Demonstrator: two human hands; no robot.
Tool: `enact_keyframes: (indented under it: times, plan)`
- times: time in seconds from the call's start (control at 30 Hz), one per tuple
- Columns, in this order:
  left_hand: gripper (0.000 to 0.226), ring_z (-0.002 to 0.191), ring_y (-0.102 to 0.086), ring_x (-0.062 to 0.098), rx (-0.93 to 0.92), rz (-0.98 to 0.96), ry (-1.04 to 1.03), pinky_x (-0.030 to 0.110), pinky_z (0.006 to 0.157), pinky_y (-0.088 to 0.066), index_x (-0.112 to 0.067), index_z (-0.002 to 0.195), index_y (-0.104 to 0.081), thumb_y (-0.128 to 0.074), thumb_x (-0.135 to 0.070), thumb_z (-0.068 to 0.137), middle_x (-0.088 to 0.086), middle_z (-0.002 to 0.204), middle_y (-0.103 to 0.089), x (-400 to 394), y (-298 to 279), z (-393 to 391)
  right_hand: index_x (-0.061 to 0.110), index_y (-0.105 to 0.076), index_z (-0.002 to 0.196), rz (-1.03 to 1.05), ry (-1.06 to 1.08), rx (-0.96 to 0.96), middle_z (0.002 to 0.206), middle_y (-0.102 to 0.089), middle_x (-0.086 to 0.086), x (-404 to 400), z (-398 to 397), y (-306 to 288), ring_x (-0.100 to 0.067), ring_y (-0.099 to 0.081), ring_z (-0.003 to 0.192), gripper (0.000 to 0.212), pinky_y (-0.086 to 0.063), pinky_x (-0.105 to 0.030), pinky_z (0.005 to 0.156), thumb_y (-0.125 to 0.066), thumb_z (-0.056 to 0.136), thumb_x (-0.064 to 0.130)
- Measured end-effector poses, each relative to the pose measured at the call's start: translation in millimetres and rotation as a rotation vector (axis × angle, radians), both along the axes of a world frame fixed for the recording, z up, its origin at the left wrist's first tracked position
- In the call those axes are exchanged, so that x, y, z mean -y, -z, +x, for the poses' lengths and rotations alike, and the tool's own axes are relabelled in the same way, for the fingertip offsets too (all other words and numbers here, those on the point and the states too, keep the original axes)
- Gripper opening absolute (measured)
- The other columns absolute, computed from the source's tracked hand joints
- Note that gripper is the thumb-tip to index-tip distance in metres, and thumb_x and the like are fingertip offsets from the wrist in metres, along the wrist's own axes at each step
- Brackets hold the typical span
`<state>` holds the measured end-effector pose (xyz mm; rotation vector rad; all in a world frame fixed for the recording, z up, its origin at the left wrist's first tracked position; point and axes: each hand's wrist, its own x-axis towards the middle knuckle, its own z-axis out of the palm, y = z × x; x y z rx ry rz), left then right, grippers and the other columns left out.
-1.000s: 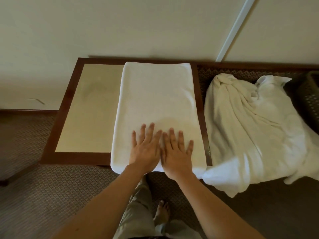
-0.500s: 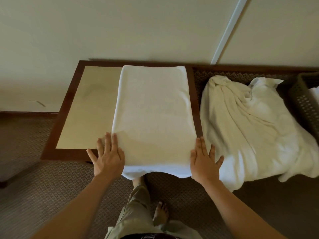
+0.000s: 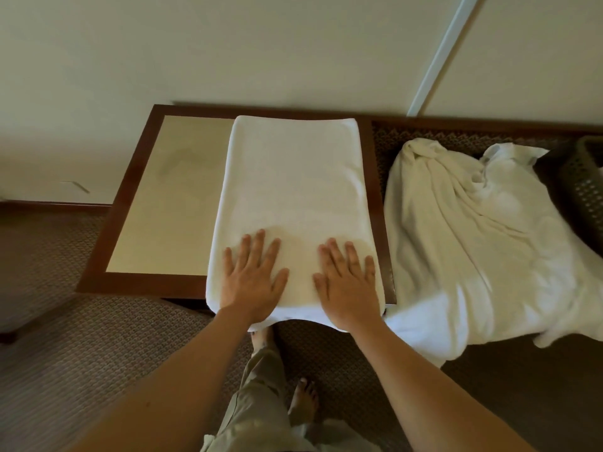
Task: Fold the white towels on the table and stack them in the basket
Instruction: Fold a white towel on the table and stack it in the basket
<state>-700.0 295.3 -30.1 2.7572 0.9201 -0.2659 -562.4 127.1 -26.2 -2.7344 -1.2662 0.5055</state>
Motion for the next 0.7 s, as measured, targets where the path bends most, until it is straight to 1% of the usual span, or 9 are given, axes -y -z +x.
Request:
enact_keyframes:
  times: [0.1, 0.2, 0.27, 0.33, 0.4, 0.47, 0.53, 0.6, 0.7]
  plan:
    - [0.069, 0.155, 0.022, 0.025, -0.009, 0.028, -0.131, 0.052, 0.125, 0.010, -0.028, 0.161, 0.018, -0.004, -0.060, 0.103, -0.001, 0.167, 0.027, -22.0, 4.5, -31.1, 0.037, 0.012, 0.161, -0.038, 0.157, -0.011, 0.166, 0.023, 0.022, 30.5, 22.9, 1.3, -0.021, 0.015, 0.157, 0.061, 0.000, -0.063, 0.123, -0.004, 0.105, 0.055]
    - [0.072, 0.157, 0.011, 0.030, -0.005, -0.014, -0.281, 0.058, 0.126, 0.002, -0.018, 0.163, 0.011, -0.007, -0.055, 0.104, 0.004, 0.171, 0.017, -30.6, 3.1, -40.6, 0.036, 0.014, 0.161, -0.052, 0.220, -0.050, 0.163, 0.028, 0.025, 34.6, 26.6, -2.5, -0.025, 0.016, 0.157, 0.062, 0.002, -0.068, 0.120, -0.006, 0.105, 0.055]
    - [0.071, 0.157, 0.009, 0.032, -0.014, -0.042, -0.425, 0.062, 0.124, 0.003, -0.014, 0.163, 0.007, -0.010, -0.051, 0.105, 0.006, 0.172, 0.011, -29.7, -0.4, -34.5, 0.033, 0.017, 0.161, -0.074, 0.314, -0.060, 0.163, 0.031, 0.021, 25.4, 23.2, -5.5, -0.028, 0.019, 0.156, 0.063, 0.006, -0.070, 0.119, -0.005, 0.105, 0.052]
    - [0.070, 0.156, 0.012, 0.035, -0.002, -0.050, -0.557, 0.063, 0.123, 0.007, -0.011, 0.162, 0.008, -0.011, -0.045, 0.104, 0.008, 0.171, 0.015, -26.3, -5.9, -23.6, 0.028, 0.018, 0.161, -0.068, 0.418, -0.049, 0.165, 0.030, 0.014, 11.7, 15.7, -8.7, -0.032, 0.023, 0.154, 0.063, 0.008, -0.071, 0.118, -0.005, 0.106, 0.049]
    - [0.071, 0.155, 0.017, 0.036, 0.041, 0.002, -0.460, 0.059, 0.123, 0.011, -0.010, 0.160, 0.015, -0.006, -0.045, 0.102, 0.011, 0.168, 0.023, -17.7, -9.6, -8.2, 0.026, 0.016, 0.161, 0.022, 0.325, -0.010, 0.167, 0.027, 0.010, -4.3, 3.2, -8.8, -0.032, 0.025, 0.154, 0.063, 0.008, -0.070, 0.119, -0.006, 0.106, 0.047]
    - [0.073, 0.155, 0.022, 0.031, 0.088, -0.030, -0.193, 0.054, 0.124, 0.015, -0.016, 0.160, 0.018, 0.002, -0.048, 0.096, 0.007, 0.167, 0.027, -4.5, -13.1, 13.8, 0.027, 0.008, 0.163, 0.079, 0.084, -0.023, 0.169, 0.022, 0.009, -22.8, -12.1, -5.8, -0.029, 0.024, 0.154, 0.065, 0.007, -0.067, 0.120, -0.008, 0.105, 0.049]
    - [0.074, 0.154, 0.026, 0.024, 0.069, -0.072, 0.018, 0.053, 0.124, 0.014, -0.026, 0.162, 0.012, 0.008, -0.051, 0.093, -0.001, 0.167, 0.028, 3.0, -11.4, 31.7, 0.027, 0.003, 0.164, 0.054, -0.108, -0.022, 0.169, 0.019, 0.009, -37.4, -17.7, 1.0, -0.027, 0.022, 0.155, 0.066, 0.006, -0.066, 0.122, -0.009, 0.104, 0.052]
    - [0.072, 0.154, 0.026, 0.020, 0.039, -0.075, 0.060, 0.052, 0.125, 0.013, -0.036, 0.162, 0.009, 0.008, -0.056, 0.093, -0.006, 0.167, 0.027, -8.5, -6.5, 33.8, 0.031, 0.004, 0.164, 0.030, -0.120, -0.016, 0.169, 0.019, 0.013, -41.3, -3.5, 3.3, -0.023, 0.022, 0.155, 0.065, 0.006, -0.062, 0.123, -0.009, 0.104, 0.055]
    - [0.070, 0.154, 0.025, 0.020, 0.024, -0.022, 0.000, 0.050, 0.125, 0.014, -0.035, 0.161, 0.015, 0.001, -0.064, 0.098, -0.007, 0.167, 0.028, -48.1, 4.6, 12.6, 0.035, 0.008, 0.163, -0.005, 0.114, 0.012, 0.168, 0.020, 0.017, -26.6, 41.0, 3.3, -0.022, 0.020, 0.156, 0.064, 0.009, -0.061, 0.123, -0.009, 0.104, 0.056]
